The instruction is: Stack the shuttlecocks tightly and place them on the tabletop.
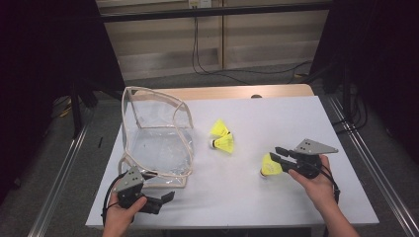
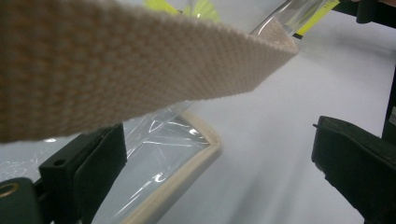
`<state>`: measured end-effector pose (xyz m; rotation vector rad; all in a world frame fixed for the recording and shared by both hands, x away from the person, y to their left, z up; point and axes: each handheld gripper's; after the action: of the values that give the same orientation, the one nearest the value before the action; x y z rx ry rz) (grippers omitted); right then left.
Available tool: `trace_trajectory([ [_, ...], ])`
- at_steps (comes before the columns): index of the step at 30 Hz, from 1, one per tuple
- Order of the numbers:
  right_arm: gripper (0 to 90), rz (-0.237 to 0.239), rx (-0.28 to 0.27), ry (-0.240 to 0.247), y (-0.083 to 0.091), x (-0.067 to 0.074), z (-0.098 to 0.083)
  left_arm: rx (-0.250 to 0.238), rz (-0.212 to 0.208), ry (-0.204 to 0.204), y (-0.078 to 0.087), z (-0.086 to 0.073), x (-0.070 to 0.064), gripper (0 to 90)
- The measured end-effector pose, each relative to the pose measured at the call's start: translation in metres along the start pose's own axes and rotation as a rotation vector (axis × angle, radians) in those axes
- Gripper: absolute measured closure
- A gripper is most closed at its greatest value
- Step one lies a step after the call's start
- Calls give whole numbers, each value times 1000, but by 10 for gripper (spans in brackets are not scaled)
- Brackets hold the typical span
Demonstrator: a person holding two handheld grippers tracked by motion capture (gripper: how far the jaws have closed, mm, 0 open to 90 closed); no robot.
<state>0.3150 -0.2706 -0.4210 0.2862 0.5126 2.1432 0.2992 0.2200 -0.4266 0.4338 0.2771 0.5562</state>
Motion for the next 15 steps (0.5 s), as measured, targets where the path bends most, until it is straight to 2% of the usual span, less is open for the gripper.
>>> trace_trajectory([
  [15,683,-15,-19,11,3,-1,0,3,1,-3,0,0,0,32],
])
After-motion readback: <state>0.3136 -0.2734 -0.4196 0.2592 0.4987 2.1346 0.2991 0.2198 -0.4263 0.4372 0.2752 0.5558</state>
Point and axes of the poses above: each handheld gripper's, and its own axes: y roughly backward along the jaws, z roughly out of its top, x roughly to its left, and after that the axes turned 1 degree about y, right-handed
